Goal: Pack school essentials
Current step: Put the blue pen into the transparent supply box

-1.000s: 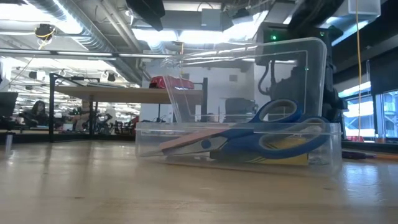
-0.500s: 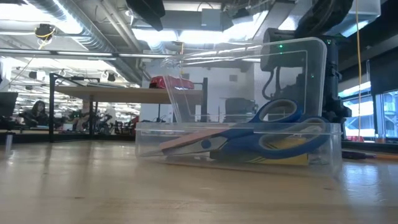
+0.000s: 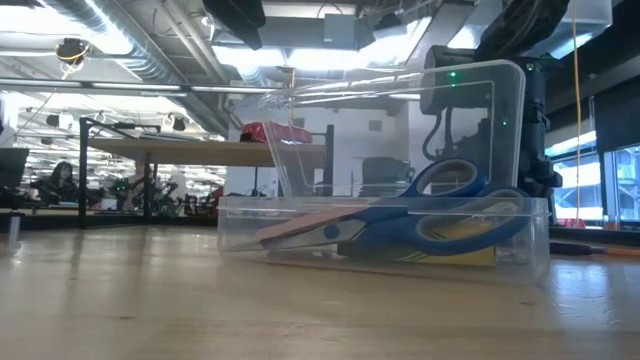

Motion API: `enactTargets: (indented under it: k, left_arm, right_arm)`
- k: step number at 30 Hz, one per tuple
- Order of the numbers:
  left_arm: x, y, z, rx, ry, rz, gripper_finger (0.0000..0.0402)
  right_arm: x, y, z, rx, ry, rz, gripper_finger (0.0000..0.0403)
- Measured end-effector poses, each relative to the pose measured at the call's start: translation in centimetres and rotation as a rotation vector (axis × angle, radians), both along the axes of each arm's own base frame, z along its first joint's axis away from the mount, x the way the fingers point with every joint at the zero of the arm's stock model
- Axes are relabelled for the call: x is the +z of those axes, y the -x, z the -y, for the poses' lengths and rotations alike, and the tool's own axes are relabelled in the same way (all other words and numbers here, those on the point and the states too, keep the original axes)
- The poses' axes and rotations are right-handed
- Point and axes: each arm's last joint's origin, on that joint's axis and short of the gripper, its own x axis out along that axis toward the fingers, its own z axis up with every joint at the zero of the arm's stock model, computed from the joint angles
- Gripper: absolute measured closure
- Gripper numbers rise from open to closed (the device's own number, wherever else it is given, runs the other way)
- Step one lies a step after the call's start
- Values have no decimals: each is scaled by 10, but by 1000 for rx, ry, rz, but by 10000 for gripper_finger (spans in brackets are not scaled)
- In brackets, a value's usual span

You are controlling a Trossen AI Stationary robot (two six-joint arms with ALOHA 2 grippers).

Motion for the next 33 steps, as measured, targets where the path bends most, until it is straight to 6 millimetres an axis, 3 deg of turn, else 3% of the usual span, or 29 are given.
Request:
enactTargets:
  k: [8, 19, 24, 33]
  left_arm:
    - [0, 0, 0, 0, 0, 0, 8]
    - [0, 0, 0, 0, 0, 0, 8]
    - [0, 0, 0, -1, -1, -1, 8]
    - [0, 0, 0, -2, -1, -1, 8]
  right_arm:
    - [1, -1, -1, 25, 9, 2, 372]
    - [21, -18, -1, 49, 12, 40, 370]
    - [40, -26, -1, 66, 14, 26, 370]
    - [97, -45, -1, 102, 99, 55, 367]
